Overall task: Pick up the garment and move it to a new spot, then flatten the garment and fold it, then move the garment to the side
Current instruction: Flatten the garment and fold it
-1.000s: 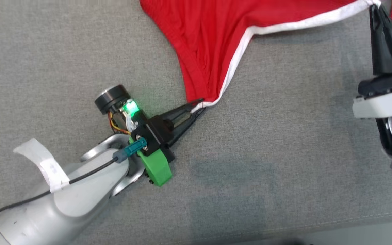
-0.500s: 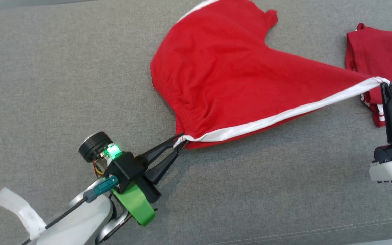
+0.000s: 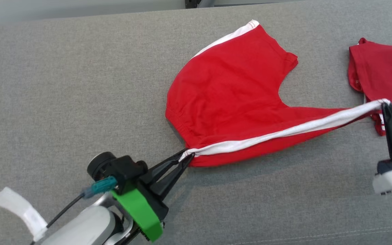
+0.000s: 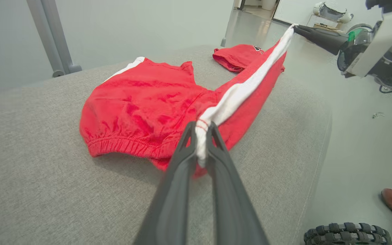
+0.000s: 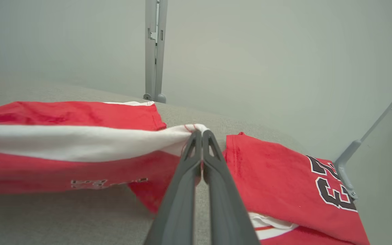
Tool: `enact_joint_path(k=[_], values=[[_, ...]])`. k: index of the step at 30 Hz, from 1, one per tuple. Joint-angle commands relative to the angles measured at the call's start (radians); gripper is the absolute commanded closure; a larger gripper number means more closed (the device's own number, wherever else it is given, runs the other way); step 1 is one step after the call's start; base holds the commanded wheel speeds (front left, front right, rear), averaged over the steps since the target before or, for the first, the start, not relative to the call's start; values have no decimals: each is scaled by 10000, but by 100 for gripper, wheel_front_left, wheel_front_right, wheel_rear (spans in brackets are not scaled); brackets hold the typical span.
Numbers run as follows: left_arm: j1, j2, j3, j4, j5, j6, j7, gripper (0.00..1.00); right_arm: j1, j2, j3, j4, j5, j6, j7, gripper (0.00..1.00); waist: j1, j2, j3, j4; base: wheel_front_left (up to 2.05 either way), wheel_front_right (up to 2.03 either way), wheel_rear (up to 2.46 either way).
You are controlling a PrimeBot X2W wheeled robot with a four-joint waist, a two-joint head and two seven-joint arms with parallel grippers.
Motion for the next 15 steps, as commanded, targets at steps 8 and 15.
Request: enact_joint_path(k=[8,15], values=[[-1496,-1570,82,1694,-1819,-79,339,100,-3759,-190,1021,2434,-2,-12,1115,100,1,-1,926,674,0,0,0],[-2525,-2348,400,3200,-2741,-83,24,100,-6842,-515,2321,4850,64,-12,1109,100,1,-1,1790,1307,0,0,0]])
